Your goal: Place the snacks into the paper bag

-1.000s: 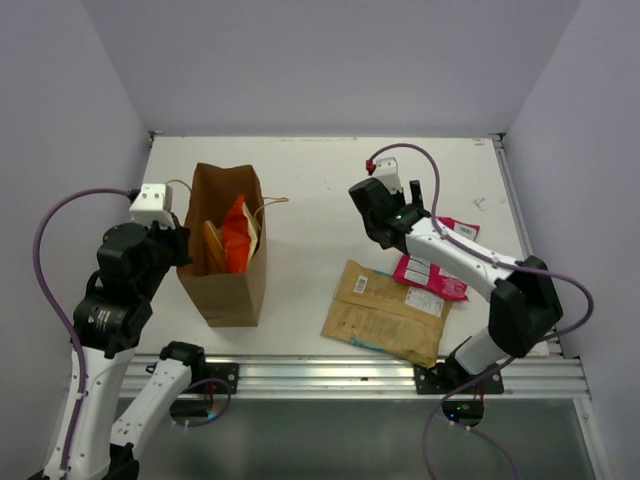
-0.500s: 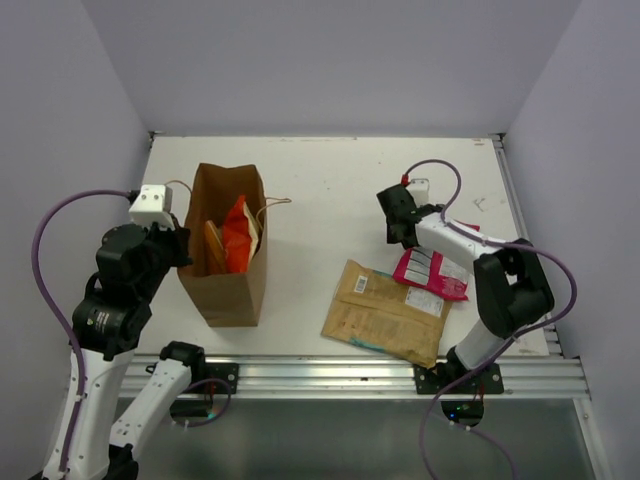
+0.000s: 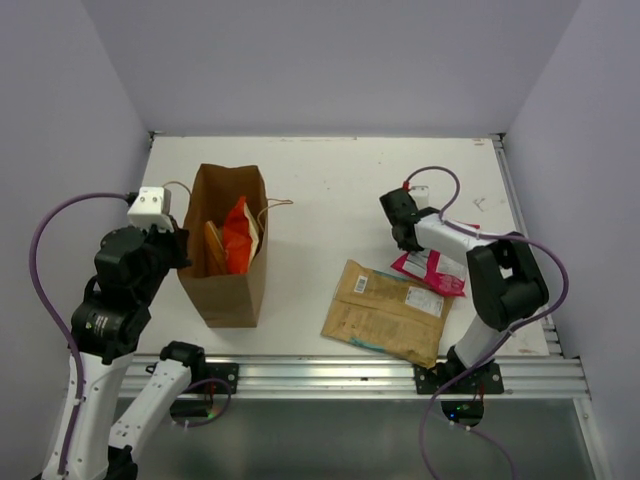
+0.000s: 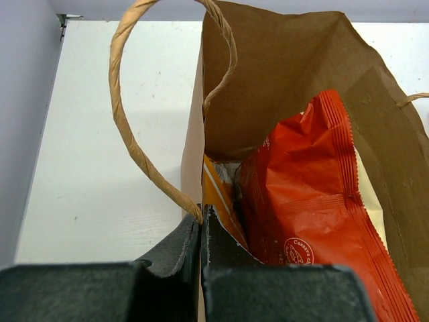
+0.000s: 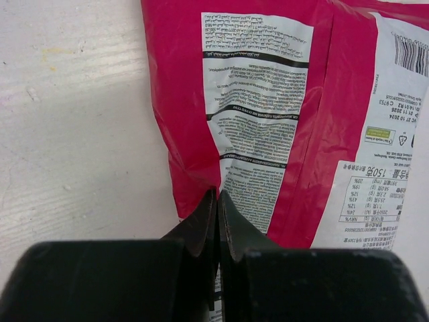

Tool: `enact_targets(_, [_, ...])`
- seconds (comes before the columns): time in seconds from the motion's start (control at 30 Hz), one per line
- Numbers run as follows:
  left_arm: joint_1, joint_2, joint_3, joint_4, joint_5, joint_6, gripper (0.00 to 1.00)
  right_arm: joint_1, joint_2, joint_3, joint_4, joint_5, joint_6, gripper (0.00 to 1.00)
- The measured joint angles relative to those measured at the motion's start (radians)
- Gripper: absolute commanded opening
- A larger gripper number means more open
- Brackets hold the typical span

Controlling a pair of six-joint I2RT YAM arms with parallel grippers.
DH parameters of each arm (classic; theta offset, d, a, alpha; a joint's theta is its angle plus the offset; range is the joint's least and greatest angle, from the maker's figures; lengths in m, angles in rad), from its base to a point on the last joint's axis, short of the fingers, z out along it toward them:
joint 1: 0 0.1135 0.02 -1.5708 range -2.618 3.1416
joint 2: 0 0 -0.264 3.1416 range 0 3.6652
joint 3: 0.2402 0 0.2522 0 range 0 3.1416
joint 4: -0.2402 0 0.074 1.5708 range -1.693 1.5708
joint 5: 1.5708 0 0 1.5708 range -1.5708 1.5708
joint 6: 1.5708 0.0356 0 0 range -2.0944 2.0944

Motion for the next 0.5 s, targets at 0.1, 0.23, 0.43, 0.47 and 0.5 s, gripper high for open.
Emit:
enact_targets(0.1, [-0.002, -0.004, -0.001, 0.0, -0.003, 0.0, 0.0, -0.003, -0.003, 0.0, 0.003, -0.003, -0.007, 0.0])
enact_targets(0.23, [-0.009, -0.005, -0.001, 0.0, -0.007, 0.0, 0.0, 0.002, -0.07, 0.034, -0.043, -0.034, -0.05, 0.0])
enact_targets(0.43, [-0.013, -0.004, -0.001, 0.0, -0.014, 0.0, 0.0, 0.045, -0.257, 0.376, -0.067, -0.175, -0.145, 0.0])
enact_targets(0.47, [-0.013, -0.004, -0.001, 0.0, -0.014, 0.0, 0.0, 0.057, -0.267, 0.456, -0.046, -0.222, -0.154, 0.0])
enact_targets(0.5, [-0.013, -0.004, -0.001, 0.0, -0.014, 0.0, 0.0, 0.074, -0.27, 0.534, -0.015, -0.265, -0.163, 0.0])
